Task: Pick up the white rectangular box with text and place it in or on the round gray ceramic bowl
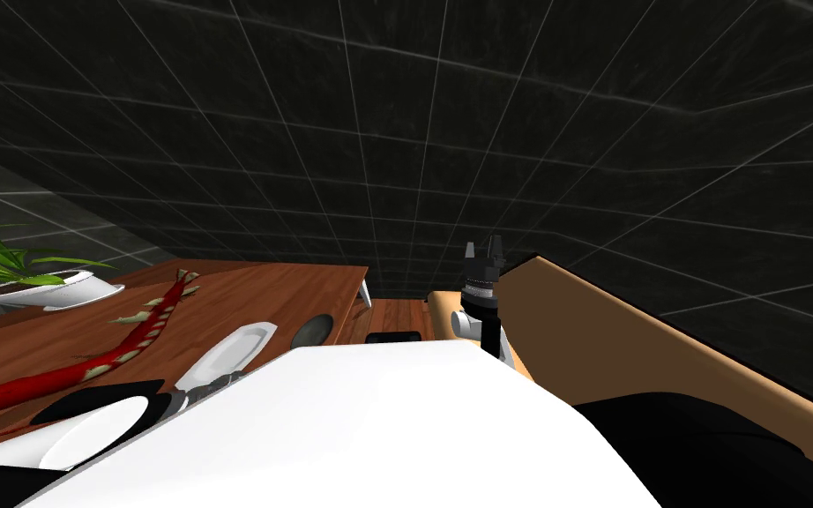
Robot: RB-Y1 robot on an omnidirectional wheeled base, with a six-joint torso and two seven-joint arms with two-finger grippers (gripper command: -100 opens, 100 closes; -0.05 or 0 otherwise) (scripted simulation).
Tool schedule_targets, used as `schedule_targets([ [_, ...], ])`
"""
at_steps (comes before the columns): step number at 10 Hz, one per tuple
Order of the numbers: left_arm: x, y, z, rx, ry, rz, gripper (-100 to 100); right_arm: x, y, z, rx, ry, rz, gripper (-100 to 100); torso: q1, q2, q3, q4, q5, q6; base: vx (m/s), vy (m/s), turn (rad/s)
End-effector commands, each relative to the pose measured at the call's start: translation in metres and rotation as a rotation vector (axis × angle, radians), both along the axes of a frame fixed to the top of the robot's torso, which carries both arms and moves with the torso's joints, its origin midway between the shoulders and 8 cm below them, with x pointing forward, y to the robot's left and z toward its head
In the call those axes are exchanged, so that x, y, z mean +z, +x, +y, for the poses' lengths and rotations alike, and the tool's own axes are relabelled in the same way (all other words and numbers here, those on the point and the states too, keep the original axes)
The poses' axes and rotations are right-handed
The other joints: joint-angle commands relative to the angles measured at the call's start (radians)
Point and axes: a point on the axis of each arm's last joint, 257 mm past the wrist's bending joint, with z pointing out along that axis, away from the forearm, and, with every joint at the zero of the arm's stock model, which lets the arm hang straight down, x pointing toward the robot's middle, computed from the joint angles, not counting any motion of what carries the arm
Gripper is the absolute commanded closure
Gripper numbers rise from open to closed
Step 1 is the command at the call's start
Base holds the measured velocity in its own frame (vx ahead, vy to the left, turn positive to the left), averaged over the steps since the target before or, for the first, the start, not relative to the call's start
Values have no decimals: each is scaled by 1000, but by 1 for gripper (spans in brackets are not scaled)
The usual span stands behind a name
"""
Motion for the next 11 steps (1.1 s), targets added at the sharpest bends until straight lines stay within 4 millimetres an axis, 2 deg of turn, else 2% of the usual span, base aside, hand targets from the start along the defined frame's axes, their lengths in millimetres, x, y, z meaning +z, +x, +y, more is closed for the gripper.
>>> schedule_targets([
  [1,-9,-4,-2,8,2,-2,-100,0,0,0,0,0,0,0,0,0,0,0,0,0,5,9,-52],
  [3,-20,-9,-4,18,4,-4,-100,0,0,0,0,0,0,0,0,2,1,1,0,0,-2,14,-59],
  [4,-16,-7,-3,16,4,-4,-100,0,0,0,0,0,0,0,0,3,2,1,0,0,-1,6,-6],
  [5,-17,-7,-3,16,4,-4,100,0,0,0,0,0,0,0,0,3,2,1,0,0,0,0,0],
  [9,-17,-9,-3,17,3,-1,100,0,0,0,0,0,0,0,0,3,2,1,0,1,0,0,0],
  [10,-17,-9,-3,17,4,-1,0,0,0,0,0,0,0,0,0,3,2,1,0,1,0,0,0],
  [11,-6,-3,-1,6,2,-2,100,0,0,0,0,0,0,0,0,3,2,1,0,1,2,-11,80],
])
